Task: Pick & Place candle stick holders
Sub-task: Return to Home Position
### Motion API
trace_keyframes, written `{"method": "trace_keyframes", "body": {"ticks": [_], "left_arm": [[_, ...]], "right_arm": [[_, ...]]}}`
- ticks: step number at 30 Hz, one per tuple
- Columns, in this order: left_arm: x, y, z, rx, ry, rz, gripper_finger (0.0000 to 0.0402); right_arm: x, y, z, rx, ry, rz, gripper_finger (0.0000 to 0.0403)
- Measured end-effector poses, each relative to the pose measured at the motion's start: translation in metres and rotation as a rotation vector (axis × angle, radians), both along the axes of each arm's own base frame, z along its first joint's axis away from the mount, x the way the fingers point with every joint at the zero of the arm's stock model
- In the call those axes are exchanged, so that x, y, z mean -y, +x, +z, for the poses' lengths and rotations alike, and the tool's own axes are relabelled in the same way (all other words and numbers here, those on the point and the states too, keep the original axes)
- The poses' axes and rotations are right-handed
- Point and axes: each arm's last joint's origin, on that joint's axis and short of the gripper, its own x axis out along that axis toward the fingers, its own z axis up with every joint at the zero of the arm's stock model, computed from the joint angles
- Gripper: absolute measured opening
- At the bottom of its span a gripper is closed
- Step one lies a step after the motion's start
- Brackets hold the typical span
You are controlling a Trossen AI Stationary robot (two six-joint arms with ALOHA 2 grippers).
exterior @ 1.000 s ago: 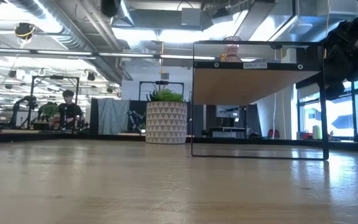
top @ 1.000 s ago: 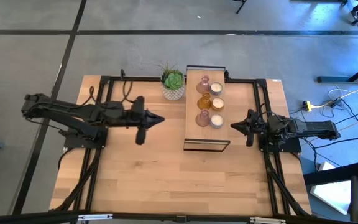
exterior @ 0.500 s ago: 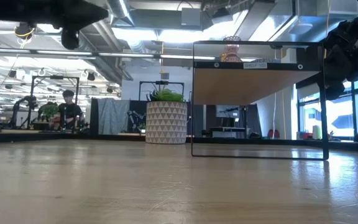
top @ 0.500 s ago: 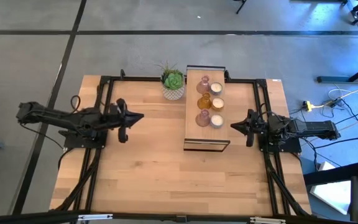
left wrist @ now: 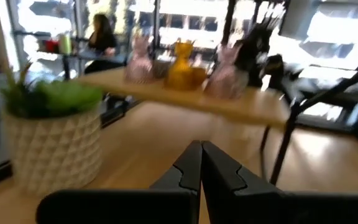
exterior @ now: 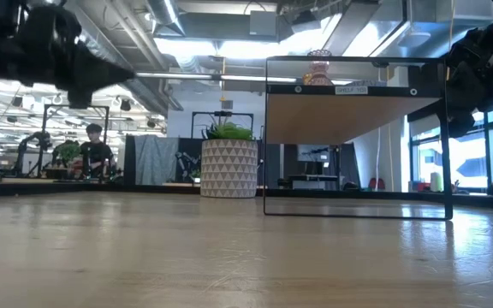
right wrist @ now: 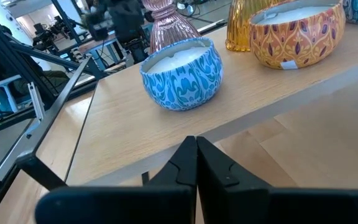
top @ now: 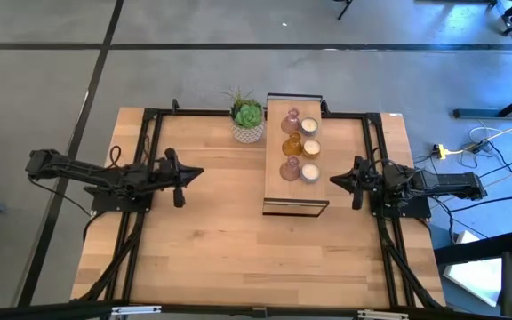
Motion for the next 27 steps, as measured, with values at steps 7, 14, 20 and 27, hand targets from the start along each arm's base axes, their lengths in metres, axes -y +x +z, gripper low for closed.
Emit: {"method": "trace_keyframes", "body": {"ticks": [7,14,20,27], "left_arm": [[-0.004,-0.004,-0.014,-0.163,0.044,0.13,0.0003],[-0.008,-0.009,-0.029,-0.269,-0.04,0.28,0.0003],[-0.004,-0.007,-0.027,-0.261,-0.033,0.145,0.0002],[0.0,-0.004,-0.029,-0.309,0.032,-0.124,0.0002]], "right_arm": [[0.0,0.0,0.0,0.0,0.0,0.0,0.0],[0.0,0.0,0.0,0.0,0.0,0.0,0.0],[0.0,0.0,0.0,0.0,0.0,-0.001,0.0],[0.0,0.0,0.0,0.0,0.0,0.0,0.0]]}}
